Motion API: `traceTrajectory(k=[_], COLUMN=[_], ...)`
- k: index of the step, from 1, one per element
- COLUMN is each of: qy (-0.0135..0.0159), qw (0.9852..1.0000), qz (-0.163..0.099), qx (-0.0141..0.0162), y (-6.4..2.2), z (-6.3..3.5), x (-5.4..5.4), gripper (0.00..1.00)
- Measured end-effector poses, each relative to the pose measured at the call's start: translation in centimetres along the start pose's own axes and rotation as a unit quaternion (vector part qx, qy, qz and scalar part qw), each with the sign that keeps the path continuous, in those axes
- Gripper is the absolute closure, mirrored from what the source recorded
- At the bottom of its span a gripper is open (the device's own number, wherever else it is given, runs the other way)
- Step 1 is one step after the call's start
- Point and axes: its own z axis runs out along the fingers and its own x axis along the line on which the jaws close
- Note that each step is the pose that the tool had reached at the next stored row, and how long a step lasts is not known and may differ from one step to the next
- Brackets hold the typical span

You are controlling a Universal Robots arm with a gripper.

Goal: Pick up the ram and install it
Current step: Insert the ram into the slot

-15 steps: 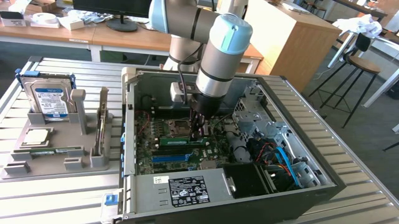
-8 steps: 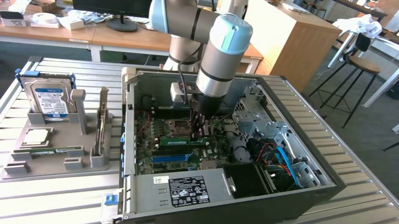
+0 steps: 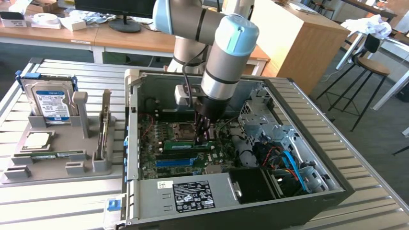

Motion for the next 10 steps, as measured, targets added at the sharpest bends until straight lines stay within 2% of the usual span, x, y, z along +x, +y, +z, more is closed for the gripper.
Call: traceTrajectory(k=[10], qy=[0.0], qw=[1.0], qz=[0.0], qx=[0.0004], y=[-0.01], z=[0.14], x=[0.0], gripper=[0.89])
